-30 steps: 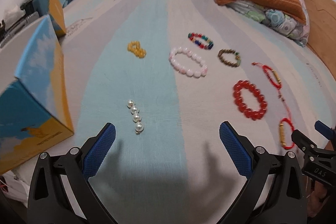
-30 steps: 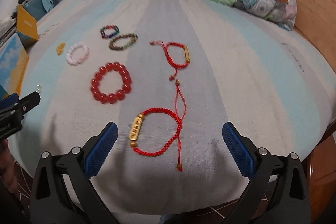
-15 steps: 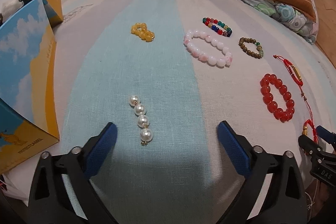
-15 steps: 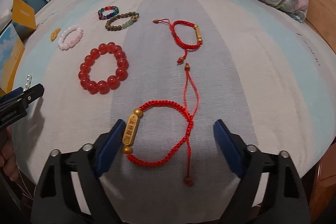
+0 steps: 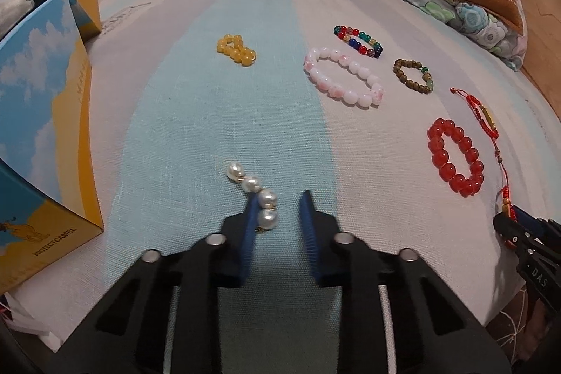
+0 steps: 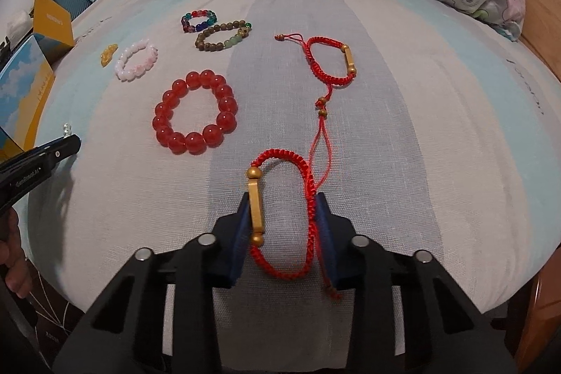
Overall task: Organize jewelry
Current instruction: 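Grasp the pearl strand with the left tool while the right tool grasps the red cord bracelet, then carry the pearl strand and red cord bracelet over the white box with both tools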
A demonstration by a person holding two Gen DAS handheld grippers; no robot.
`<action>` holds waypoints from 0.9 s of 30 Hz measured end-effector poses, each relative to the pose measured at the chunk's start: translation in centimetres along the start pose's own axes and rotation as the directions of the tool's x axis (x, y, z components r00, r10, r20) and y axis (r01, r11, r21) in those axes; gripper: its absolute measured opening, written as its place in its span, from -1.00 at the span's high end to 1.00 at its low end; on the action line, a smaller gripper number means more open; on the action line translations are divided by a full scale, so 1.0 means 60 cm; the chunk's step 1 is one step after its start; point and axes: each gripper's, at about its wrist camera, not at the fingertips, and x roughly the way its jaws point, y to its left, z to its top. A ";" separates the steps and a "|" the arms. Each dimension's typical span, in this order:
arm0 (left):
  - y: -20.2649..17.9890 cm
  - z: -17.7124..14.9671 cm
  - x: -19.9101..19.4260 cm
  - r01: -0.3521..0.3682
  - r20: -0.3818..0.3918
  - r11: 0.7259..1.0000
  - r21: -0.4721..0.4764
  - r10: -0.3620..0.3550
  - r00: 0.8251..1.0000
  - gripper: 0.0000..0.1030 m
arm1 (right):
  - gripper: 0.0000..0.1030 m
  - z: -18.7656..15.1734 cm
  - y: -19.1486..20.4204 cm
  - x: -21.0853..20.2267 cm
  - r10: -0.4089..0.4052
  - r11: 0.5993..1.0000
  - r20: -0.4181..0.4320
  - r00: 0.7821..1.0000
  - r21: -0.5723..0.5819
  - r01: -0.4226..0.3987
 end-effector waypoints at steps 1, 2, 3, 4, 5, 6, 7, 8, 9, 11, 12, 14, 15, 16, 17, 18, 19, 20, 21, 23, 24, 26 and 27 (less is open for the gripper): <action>0.000 0.000 0.000 0.004 -0.001 1.000 0.005 -0.004 1.000 0.79 | 0.52 0.000 -0.001 0.000 0.001 1.000 0.001 1.000 0.001 -0.001; 0.000 0.000 -0.001 0.006 0.000 1.000 0.006 -0.006 1.000 0.79 | 0.63 0.000 -0.001 -0.001 -0.001 1.000 0.003 1.000 -0.003 0.001; 0.000 0.000 -0.002 0.008 -0.001 1.000 0.008 -0.008 1.000 0.79 | 0.69 0.000 -0.001 -0.002 -0.001 1.000 0.005 1.000 -0.003 0.001; -0.001 0.000 -0.003 0.009 0.000 1.000 0.011 -0.009 1.000 0.79 | 0.79 0.000 -0.004 -0.003 0.000 1.000 0.009 1.000 0.002 0.000; -0.002 0.000 -0.005 0.010 0.002 1.000 0.013 -0.010 1.000 0.79 | 0.84 0.000 -0.005 -0.005 0.000 1.000 0.012 1.000 0.003 0.000; -0.003 -0.001 -0.006 0.011 0.002 1.000 0.014 -0.011 1.000 0.79 | 0.84 0.001 -0.006 -0.007 0.005 1.000 0.016 1.000 0.006 -0.005; -0.004 -0.001 -0.008 0.012 0.002 1.000 0.015 -0.012 1.000 0.79 | 0.84 0.002 -0.007 -0.009 0.008 1.000 0.018 1.000 0.009 -0.008; -0.005 -0.001 -0.010 0.015 0.003 1.000 0.015 -0.015 1.000 0.79 | 0.84 0.003 -0.007 -0.010 0.009 1.000 0.020 1.000 0.009 -0.010; -0.005 -0.002 -0.012 0.018 0.003 1.000 0.015 -0.018 1.000 0.79 | 0.84 0.004 -0.009 -0.012 0.012 1.000 0.023 1.000 0.011 -0.012; -0.006 -0.003 -0.016 0.019 0.007 1.000 0.017 -0.019 1.000 0.79 | 0.84 0.005 -0.010 -0.015 0.014 1.000 0.028 1.000 0.014 -0.015; -0.007 -0.003 -0.017 0.019 0.009 1.000 0.017 -0.019 1.000 0.79 | 0.84 0.006 -0.009 -0.018 0.014 1.000 0.030 0.999 0.013 -0.014; -0.007 -0.004 -0.021 0.020 0.012 1.000 0.019 -0.020 1.000 0.79 | 0.84 0.006 -0.009 -0.024 0.014 1.000 0.037 0.999 0.016 -0.014; -0.007 -0.004 -0.024 0.020 0.014 1.000 0.020 -0.020 1.000 0.79 | 0.84 0.006 -0.009 -0.027 0.014 1.000 0.041 0.999 0.014 -0.014; -0.008 -0.004 -0.026 0.022 0.016 1.000 0.021 -0.022 1.000 0.79 | 0.84 0.007 -0.009 -0.030 0.014 1.000 0.044 0.999 0.016 -0.014; -0.009 -0.003 -0.030 0.025 0.020 0.999 0.024 -0.026 0.999 0.79 | 0.84 0.007 -0.009 -0.032 0.014 1.000 0.047 0.999 0.017 -0.014; -0.009 -0.003 -0.033 0.026 0.023 0.999 0.024 -0.027 0.999 0.79 | 0.84 0.007 -0.009 -0.035 0.014 1.000 0.049 0.999 0.016 -0.015; -0.010 -0.002 -0.038 0.025 0.029 0.999 0.026 -0.026 0.999 0.79 | 0.84 0.008 -0.009 -0.038 0.015 1.000 0.053 0.998 0.016 -0.015; -0.010 -0.001 -0.041 0.026 0.033 0.999 0.028 -0.027 0.999 0.79 | 0.84 0.008 -0.008 -0.041 0.015 1.000 0.056 0.998 0.016 -0.016; -0.011 0.000 -0.045 0.028 0.037 0.999 0.029 -0.029 0.999 0.79 | 0.84 0.009 -0.007 -0.043 0.015 1.000 0.058 0.998 0.014 -0.016; -0.011 0.002 -0.052 0.032 0.043 0.999 0.030 -0.033 0.999 0.79 | 0.84 0.012 -0.007 -0.048 0.016 1.000 0.065 0.998 0.015 -0.017; -0.011 0.003 -0.056 0.034 0.047 0.999 0.031 -0.036 0.998 0.79 | 0.84 0.013 -0.006 -0.050 0.017 1.000 0.067 0.998 0.014 -0.018; -0.011 0.006 -0.063 0.033 0.055 0.999 0.035 -0.034 0.998 0.79 | 0.84 0.018 -0.005 -0.055 0.020 1.000 0.074 0.997 0.014 -0.021; -0.011 0.008 -0.068 0.031 0.059 0.999 0.038 -0.033 0.998 0.79 | 0.84 0.020 -0.004 -0.057 0.020 1.000 0.077 0.997 0.015 -0.021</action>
